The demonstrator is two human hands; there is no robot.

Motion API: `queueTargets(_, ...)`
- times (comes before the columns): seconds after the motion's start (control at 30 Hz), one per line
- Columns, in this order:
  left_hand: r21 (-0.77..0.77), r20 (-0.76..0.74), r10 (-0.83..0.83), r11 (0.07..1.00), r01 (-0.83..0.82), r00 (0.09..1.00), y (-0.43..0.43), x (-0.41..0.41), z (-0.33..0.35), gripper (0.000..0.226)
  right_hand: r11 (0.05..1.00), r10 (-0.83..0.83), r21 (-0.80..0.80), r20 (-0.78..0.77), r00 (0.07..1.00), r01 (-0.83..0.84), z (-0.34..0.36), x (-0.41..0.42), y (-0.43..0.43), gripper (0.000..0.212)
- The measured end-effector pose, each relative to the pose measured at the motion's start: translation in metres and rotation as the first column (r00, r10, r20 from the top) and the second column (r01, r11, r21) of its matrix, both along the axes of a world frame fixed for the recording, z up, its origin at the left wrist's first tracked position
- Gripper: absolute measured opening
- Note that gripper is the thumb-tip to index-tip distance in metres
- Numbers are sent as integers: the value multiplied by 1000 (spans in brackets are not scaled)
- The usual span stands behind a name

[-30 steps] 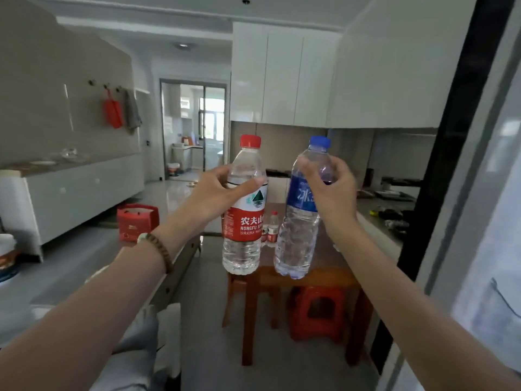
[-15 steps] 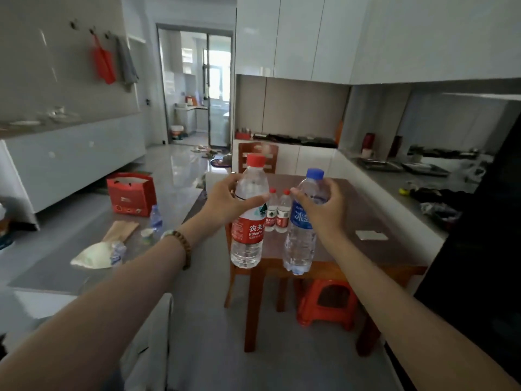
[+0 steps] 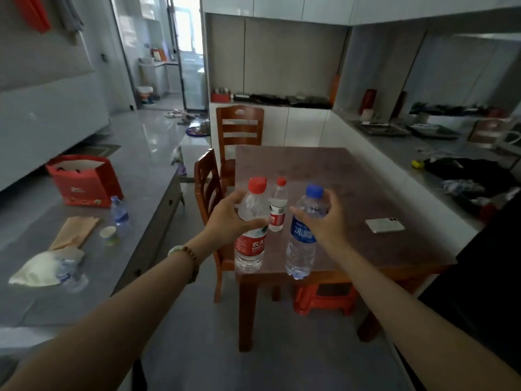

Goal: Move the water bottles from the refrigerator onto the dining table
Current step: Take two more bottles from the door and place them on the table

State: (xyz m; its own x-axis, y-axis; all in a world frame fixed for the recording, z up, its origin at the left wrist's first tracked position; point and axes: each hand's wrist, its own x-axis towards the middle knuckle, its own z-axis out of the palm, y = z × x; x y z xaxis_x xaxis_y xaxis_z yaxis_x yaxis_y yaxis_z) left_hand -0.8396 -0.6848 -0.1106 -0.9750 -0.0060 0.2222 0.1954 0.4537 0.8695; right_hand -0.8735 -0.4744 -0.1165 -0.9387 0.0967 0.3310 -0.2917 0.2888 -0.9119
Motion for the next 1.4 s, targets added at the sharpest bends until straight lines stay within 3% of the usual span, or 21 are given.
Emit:
queueTargets(0.37,-1,127,59,998,-59,990,-15,-142,-95,66,999,2,43,89,996,-5,-78,-132,-23,52)
queueTargets(0.6,25,205,100,994,-108,974,-13,-188,-136,66,991,95,87,94,991,-104,-107,-181,-31,53)
queueTargets(1.0,49,196,1,999,-11,981,-2,-217,-154,66,957,253,124,84,964,-262,-138,-213,-28,50)
queueTargets(1.27,-10,221,-50,999,54,974,-5,-219,-156,73,897,411,49,267,872,-438,-145,-211,-13,65)
queueTargets(1.4,-87,170,-31,995,46,985,-7,-218,-156,72,892,394,94,317,863,-442,-146,-210,-7,72)
